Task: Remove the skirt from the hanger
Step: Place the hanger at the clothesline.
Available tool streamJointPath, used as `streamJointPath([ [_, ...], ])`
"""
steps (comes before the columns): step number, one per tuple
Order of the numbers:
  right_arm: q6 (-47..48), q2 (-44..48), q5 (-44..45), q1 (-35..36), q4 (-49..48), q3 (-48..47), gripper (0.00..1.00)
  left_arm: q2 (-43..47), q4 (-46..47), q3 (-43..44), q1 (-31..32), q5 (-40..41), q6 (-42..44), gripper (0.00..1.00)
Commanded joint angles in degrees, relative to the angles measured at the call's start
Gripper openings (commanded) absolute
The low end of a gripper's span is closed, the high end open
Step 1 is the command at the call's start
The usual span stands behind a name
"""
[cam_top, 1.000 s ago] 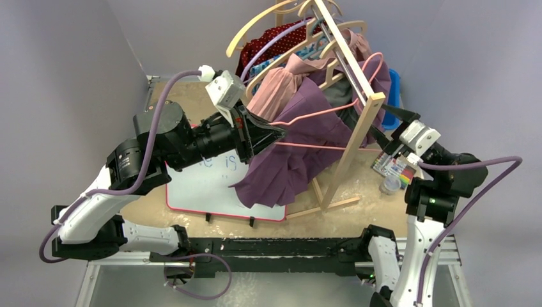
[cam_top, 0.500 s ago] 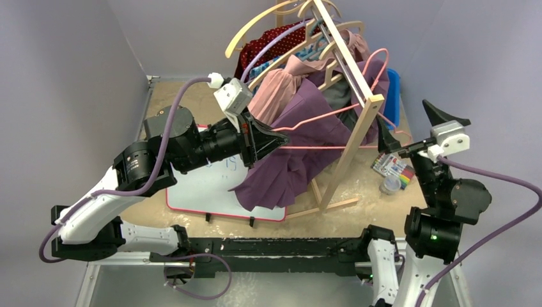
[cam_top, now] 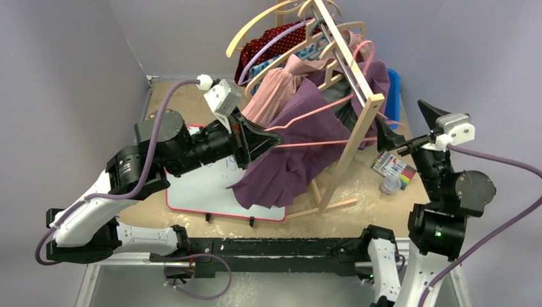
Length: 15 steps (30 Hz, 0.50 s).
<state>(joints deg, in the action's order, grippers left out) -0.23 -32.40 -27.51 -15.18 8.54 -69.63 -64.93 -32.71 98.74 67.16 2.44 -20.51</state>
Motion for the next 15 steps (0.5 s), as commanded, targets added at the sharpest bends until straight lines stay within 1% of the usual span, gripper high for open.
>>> streamJointPath([
  [1,-2.52,-0.51,-14.21,-0.46,-4.12,-0.27,0.99,0.14,-0.04,4.31,-0.36,4.68,-1.81,0.00],
  [5,-11.82,2.04,-14.80,-0.46,-5.35,5.04,0.99,-3.12,3.26,6.73,-0.38,3.32,-2.02,0.00],
  [8,-14.38,2.09,-17.54,-0.26,-3.69,5.62,0.99,-6.22,2.66,10.66,-0.37,1.46,-0.63,0.00],
  [13,-17.64,2.21,-10.41,-0.11,2.27,2.27,0.99,-8.55,1.56,14.43,-0.36,1.08,0.89,0.00],
  [15,-18.61,2.63,-9.28,-0.11,2.39,1.74,0.99,-9.83,0.83,15.86,-0.36,0.13,1.21,0.00],
])
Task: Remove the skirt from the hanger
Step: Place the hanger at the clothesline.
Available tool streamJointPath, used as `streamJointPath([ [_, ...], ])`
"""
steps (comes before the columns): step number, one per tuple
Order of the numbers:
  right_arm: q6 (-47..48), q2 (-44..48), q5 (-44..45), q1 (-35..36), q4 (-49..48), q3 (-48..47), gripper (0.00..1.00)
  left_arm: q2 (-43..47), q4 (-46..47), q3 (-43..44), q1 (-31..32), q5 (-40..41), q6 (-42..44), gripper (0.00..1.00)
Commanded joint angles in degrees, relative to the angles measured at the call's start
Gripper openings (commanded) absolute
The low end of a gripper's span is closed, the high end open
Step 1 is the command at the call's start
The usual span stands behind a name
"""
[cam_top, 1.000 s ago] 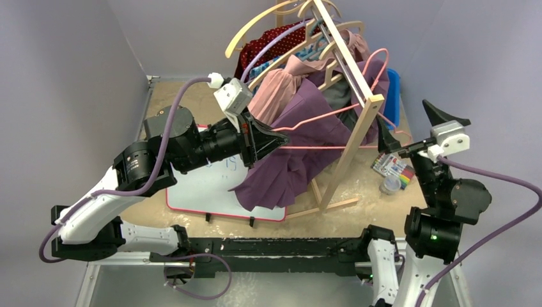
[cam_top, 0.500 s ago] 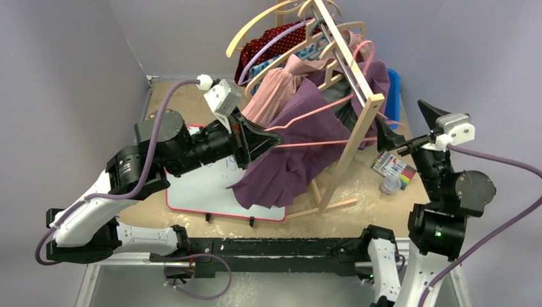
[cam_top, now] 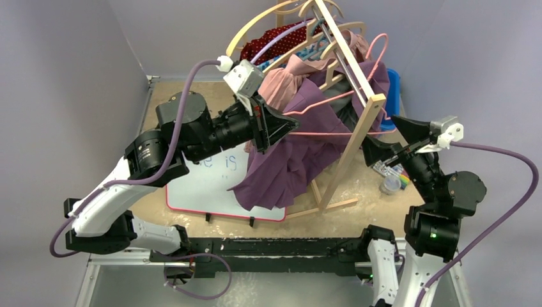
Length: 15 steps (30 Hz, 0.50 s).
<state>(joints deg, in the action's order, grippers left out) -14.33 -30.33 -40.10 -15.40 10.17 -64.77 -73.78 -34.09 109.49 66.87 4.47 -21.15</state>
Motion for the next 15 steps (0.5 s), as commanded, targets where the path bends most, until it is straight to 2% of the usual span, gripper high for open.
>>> streamJointPath([
  [1,-4.11,0.75,3.80,0.11,1.62,-3.87,0.99,-1.67,1.68,5.85,-0.07,-2.59,2.06,0.00],
  [6,-2.91,4.41,4.99,0.11,0.08,-5.93,0.99,-3.91,-0.59,7.88,-0.05,-7.12,1.50,0.00],
  [11,-2.95,5.08,10.30,0.11,3.51,-10.73,0.99,-3.75,-3.59,8.61,-0.06,-4.61,-2.86,0.00],
  [15,-0.78,5.77,12.04,0.11,4.79,-12.64,0.99,-2.63,-3.44,8.30,-0.07,-5.58,-7.31,0.00],
])
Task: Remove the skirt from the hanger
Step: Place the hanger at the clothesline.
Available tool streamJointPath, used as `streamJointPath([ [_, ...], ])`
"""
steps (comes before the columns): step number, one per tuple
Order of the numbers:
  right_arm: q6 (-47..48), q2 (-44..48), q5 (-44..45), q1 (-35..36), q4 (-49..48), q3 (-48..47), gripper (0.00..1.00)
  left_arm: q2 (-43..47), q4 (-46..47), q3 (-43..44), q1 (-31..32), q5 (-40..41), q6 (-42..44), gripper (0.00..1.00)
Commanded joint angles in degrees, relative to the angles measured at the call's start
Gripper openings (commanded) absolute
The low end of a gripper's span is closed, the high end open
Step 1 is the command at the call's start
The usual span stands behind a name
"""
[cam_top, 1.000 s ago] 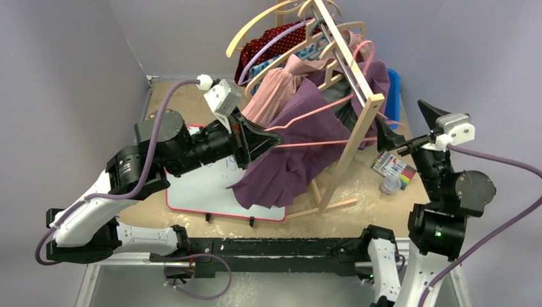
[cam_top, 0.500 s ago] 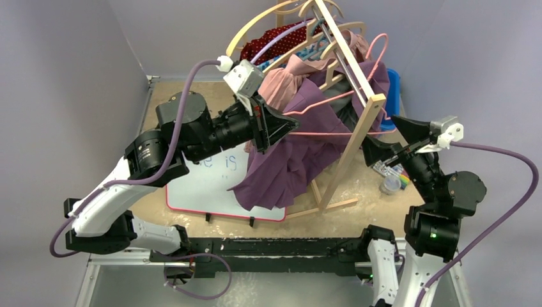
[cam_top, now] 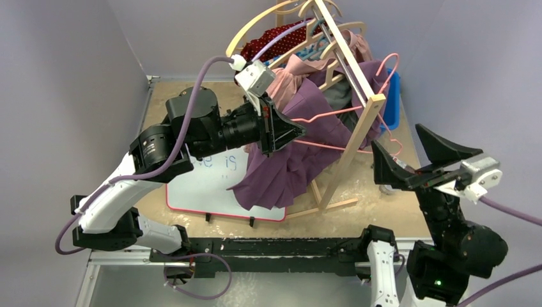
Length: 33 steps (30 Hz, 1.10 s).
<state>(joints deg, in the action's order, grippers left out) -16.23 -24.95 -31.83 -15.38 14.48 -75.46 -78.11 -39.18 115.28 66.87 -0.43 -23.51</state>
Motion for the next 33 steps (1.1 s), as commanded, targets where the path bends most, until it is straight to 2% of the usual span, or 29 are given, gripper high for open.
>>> streamJointPath([
  [1,1.14,0.61,3.87,0.08,0.27,-1.97,0.99,2.32,1.77,2.04,-0.07,-0.65,-5.38,0.00],
  [8,1.16,1.09,5.06,0.08,1.12,-2.65,0.99,6.95,3.82,-2.86,-0.07,1.94,-8.58,0.00],
  [23,3.07,1.65,7.70,1.09,1.88,-3.36,0.99,10.06,5.63,-8.35,-0.09,-0.25,-13.60,0.00],
  [33,6.25,1.06,10.60,3.81,2.86,-2.69,0.99,16.99,9.13,-17.31,-0.07,-1.40,-15.92,0.00],
])
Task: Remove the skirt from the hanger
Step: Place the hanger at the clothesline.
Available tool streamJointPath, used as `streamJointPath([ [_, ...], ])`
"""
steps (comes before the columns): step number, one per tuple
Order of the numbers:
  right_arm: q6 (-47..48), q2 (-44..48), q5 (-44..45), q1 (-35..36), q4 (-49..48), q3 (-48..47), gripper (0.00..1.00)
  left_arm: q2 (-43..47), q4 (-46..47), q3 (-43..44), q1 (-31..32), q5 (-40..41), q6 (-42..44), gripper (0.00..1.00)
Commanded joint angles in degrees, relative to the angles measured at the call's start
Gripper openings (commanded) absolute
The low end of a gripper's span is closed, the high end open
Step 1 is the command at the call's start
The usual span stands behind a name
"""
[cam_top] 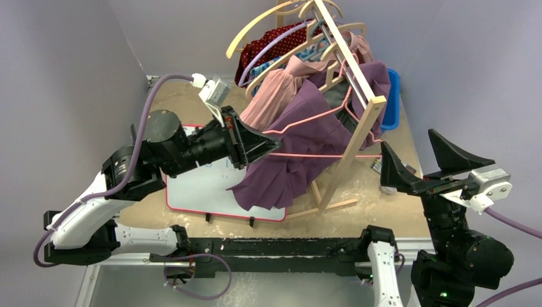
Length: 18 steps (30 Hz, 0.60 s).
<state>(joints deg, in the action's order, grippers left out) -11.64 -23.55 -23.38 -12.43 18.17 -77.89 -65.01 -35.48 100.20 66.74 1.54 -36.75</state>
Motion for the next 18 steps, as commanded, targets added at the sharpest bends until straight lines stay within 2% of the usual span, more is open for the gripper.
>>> streamJointPath([
  [1,1.78,-0.29,1.87,0.86,-0.89,-0.21,0.99,4.44,5.50,-2.85,0.04,-3.85,-2.70,0.00],
  [8,2.88,-0.27,3.16,1.22,-1.00,0.08,0.99,5.30,5.75,-6.77,0.06,-10.59,0.02,0.00],
  [12,3.18,-0.82,3.56,1.34,-0.85,0.15,0.99,6.28,6.06,-9.13,0.08,-13.76,5.85,0.00],
  [18,3.26,-1.16,3.52,1.34,-2.51,0.78,0.99,4.82,3.50,-6.39,0.06,-15.30,16.27,0.00],
])
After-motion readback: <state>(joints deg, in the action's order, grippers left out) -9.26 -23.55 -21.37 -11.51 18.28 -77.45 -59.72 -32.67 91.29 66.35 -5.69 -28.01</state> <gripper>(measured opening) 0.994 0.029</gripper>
